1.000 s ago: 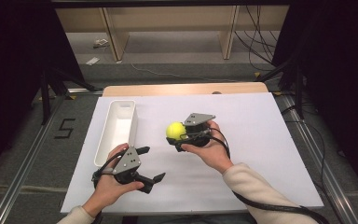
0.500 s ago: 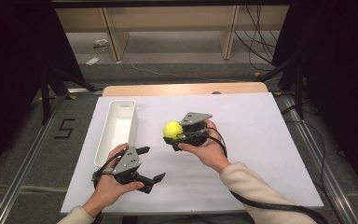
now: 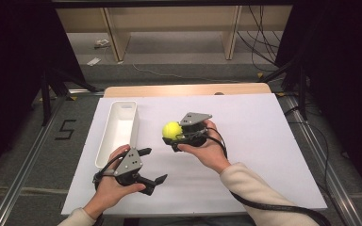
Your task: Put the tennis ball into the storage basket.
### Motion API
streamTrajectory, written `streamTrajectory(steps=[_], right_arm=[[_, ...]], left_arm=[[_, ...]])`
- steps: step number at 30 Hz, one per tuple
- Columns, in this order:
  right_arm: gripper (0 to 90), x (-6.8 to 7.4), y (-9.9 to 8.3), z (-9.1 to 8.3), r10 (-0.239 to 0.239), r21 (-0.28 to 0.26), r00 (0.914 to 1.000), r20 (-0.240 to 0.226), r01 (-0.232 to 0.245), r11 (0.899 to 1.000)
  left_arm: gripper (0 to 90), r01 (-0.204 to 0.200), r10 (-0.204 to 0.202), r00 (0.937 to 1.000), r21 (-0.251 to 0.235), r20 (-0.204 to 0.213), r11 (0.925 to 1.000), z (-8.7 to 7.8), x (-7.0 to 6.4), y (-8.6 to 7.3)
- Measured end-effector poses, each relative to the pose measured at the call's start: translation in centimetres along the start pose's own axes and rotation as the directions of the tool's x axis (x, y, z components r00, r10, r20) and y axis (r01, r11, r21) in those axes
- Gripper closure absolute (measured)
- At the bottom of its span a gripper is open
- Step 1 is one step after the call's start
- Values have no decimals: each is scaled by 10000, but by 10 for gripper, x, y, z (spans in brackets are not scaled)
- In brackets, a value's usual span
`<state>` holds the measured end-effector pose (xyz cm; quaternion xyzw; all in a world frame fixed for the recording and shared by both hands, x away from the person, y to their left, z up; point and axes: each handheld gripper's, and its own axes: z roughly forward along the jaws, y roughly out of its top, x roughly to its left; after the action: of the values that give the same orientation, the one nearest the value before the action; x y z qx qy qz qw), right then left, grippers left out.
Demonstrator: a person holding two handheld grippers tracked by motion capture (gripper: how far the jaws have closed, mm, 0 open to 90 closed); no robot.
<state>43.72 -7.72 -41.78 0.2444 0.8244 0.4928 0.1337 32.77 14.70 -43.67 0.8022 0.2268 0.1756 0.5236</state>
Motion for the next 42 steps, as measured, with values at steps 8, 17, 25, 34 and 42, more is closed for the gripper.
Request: streamTrajectory(steps=[8, 17, 25, 34, 42], right_arm=[[268, -1, 2, 1, 11, -27, 10000, 24, -11, 10000], [268, 3, 5, 4, 84, -31, 9999, -66, -84, 10000], [268, 3, 7, 6, 2, -82, 10000, -75, -3, 10000], [268, 4, 9, 8, 46, -160, 9999, -103, -48, 9999], [268, 4, 10, 11, 25, -172, 9999, -126, -27, 9998]], left_arm=[[5, -19, 19, 10000, 8, 6, 10000, 0, 0, 0], [6, -26, 26, 10000, 21, 8, 10000, 0, 0, 0], [6, -37, 37, 10000, 26, 15, 10000, 0, 0, 0], [7, 71, -71, 9999, 31, 154, 10000, 0, -1, 0], [7, 34, -34, 10000, 45, 88, 10000, 0, -1, 0]])
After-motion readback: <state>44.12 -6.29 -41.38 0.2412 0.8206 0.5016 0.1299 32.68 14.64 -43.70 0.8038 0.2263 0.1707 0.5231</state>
